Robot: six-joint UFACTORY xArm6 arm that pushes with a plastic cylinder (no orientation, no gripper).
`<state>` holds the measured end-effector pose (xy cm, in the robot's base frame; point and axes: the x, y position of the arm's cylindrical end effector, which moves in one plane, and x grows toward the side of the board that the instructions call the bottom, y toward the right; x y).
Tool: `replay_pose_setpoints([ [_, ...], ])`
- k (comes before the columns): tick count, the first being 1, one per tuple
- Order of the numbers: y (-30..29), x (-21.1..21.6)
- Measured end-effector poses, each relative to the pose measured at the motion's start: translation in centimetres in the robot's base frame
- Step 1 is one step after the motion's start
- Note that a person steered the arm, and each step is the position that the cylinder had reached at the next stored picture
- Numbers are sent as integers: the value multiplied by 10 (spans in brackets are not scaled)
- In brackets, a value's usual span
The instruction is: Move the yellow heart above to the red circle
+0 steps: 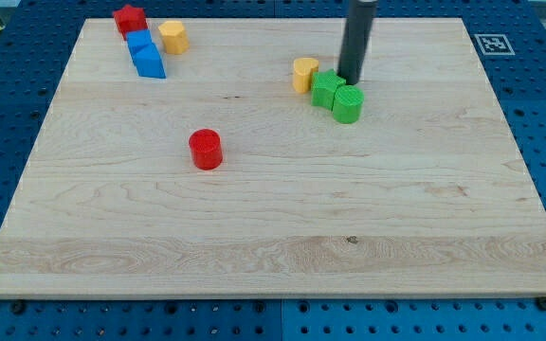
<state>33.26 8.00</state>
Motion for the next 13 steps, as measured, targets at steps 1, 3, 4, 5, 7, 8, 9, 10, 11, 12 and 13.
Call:
replay_pose_setpoints([
  [1, -59, -3],
  [3, -116, -6],
  [4, -98, -6],
  [5, -95, -8],
  [7, -181, -10],
  [8, -201, -11],
  [9, -170, -8],
  [10, -125, -8],
  [11, -106, -35],
  [12, -122, -50],
  [13, -153, -59],
])
